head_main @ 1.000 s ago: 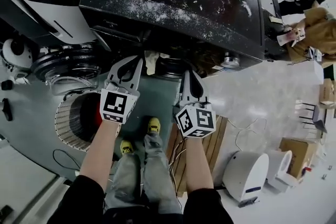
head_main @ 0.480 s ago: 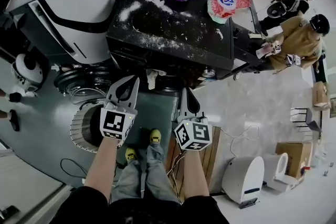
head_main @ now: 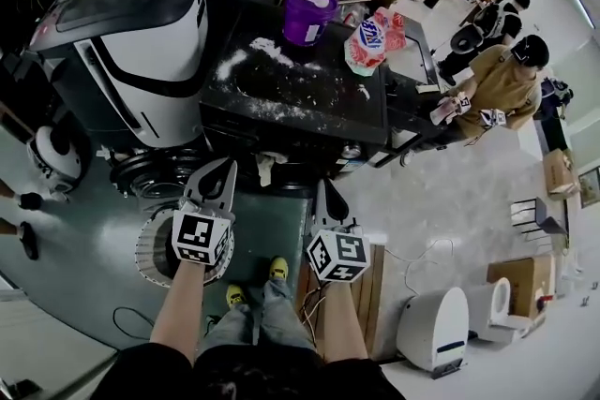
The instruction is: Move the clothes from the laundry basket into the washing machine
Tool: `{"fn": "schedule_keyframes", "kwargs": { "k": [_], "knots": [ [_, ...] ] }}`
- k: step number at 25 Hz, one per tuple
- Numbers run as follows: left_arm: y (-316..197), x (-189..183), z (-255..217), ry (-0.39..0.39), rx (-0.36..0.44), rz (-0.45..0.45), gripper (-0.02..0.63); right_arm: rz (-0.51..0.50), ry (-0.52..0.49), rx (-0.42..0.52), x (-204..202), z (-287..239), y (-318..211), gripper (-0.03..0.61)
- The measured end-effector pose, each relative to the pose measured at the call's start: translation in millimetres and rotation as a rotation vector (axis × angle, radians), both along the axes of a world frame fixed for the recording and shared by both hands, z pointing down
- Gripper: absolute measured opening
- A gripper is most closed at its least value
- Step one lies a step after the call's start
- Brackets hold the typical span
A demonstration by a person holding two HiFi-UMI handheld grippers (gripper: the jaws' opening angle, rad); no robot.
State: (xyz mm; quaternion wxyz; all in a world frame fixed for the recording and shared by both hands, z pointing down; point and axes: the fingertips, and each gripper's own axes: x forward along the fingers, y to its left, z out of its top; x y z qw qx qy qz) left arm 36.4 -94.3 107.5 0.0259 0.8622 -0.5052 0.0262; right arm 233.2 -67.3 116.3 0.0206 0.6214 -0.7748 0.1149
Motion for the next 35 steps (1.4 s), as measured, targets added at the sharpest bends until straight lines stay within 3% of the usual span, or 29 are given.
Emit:
{"fn": "schedule_keyframes", "kwargs": {
  "k": [6, 16, 18, 35],
  "knots": [
    [3.3, -7.3, -33.4, 0.034, 0.002, -0.037, 0.011, 0.024, -0.031, 0.014, 5.7, -31.8, 7.0, 0.003],
    [28.1, -4.2, -81.5, -0.054, 0.052, -0.059, 0.011, -0.032, 0.025, 0.033, 60.1, -76.7, 24.1, 0.003],
    [33.3, -2.2, -91.2, -0.038, 0.059, -0.067, 0.011, -0.038, 0.027, 0.034, 64.8, -81.1, 27.3, 0.003],
    [40.5, -13.4, -123.6, -0.054, 0.101, -0.128, 0.011, -0.019, 0.034, 0.109, 103.5, -115.8, 28.2, 0.003]
  ]
}}
